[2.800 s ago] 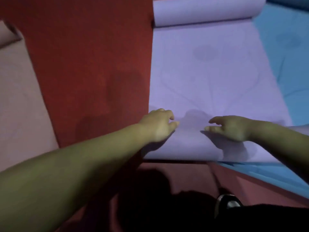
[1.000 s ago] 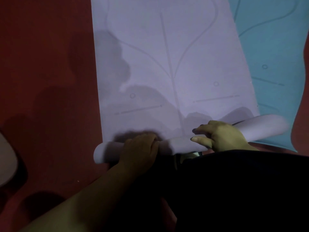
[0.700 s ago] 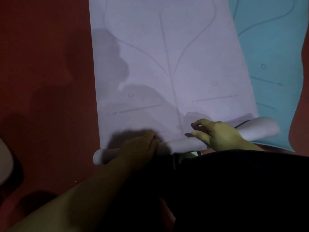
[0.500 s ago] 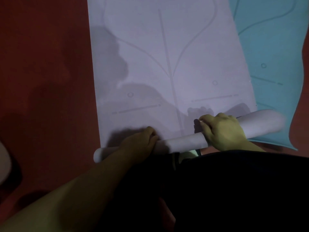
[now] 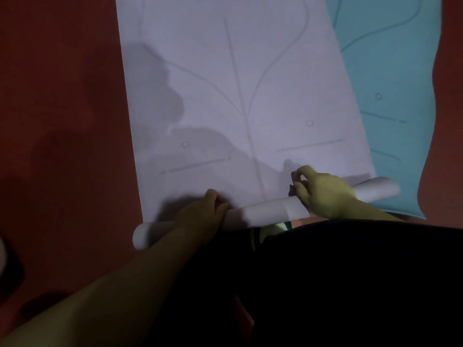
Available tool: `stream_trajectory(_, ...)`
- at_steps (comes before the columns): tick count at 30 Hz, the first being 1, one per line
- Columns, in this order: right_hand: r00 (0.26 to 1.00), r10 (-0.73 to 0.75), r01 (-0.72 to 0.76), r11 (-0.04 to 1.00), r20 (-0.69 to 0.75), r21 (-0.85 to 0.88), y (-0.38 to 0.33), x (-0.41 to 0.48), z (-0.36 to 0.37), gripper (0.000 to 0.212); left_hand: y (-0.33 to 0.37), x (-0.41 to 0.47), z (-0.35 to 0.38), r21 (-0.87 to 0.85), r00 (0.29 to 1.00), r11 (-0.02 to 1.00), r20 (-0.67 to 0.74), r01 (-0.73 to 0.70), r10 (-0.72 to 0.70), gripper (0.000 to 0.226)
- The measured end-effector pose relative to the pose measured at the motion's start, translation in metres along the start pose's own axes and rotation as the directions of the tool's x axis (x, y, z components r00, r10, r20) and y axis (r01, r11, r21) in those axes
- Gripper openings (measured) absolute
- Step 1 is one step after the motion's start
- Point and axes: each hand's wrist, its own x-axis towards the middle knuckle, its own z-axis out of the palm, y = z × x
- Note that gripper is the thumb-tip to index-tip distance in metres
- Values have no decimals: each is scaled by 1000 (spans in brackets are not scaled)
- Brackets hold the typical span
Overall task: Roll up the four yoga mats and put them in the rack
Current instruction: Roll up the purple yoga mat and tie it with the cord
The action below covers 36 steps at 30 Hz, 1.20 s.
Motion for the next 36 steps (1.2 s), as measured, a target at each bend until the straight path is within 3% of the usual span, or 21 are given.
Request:
stream_trajectory(7, 997, 52, -51, 998, -57, 25, 1, 5, 11, 27, 1, 8, 0, -15, 997, 1000, -75, -17, 16, 37)
stream_trajectory(13, 995, 80, -79, 997, -54, 12, 0, 17, 15, 28, 13, 6, 13, 140, 969, 990, -245, -9, 44, 23)
stream_trajectory(15, 995, 80, -80, 997, -58, 15, 1, 19, 17, 28, 11, 1, 17, 84, 951, 995, -298, -55, 78, 29)
stream_trajectory(17, 995, 75, -74, 997, -59, 13, 2, 20, 19, 28, 2, -4, 22, 137, 919, 972, -323, -192, 227, 40)
stream_trajectory(19, 996, 74, -74, 997, -58, 12, 2, 21, 19, 28, -6, -8, 26, 221, 887, 928, -293, -300, 357, 47)
stream_trajectory(23, 992, 69, -65, 997, -108, 44, 3, 16, 18, 30, -10, 1, 24, 270, 886, 901, -229, -340, 403, 54)
stream_trajectory(26, 961, 18, -5, 999, -277, 49, 6, 6, 21, 30, -8, 10, 16, 201, 914, 917, -148, -345, 377, 62)
stream_trajectory(29, 871, -173, 147, 985, -459, -93, 15, 0, 23, 38, -2, 16, 5, 93, 940, 943, -91, -321, 329, 64)
stream_trajectory(32, 813, -323, 229, 943, -484, -243, 27, -7, 26, 45, 2, 25, -3, 27, 979, 978, 12, -205, 205, 56)
stream_trajectory(36, 833, -291, 216, 954, -470, -208, 33, -4, 32, 54, 3, 32, -9, -45, 992, 992, 52, -114, 116, 37)
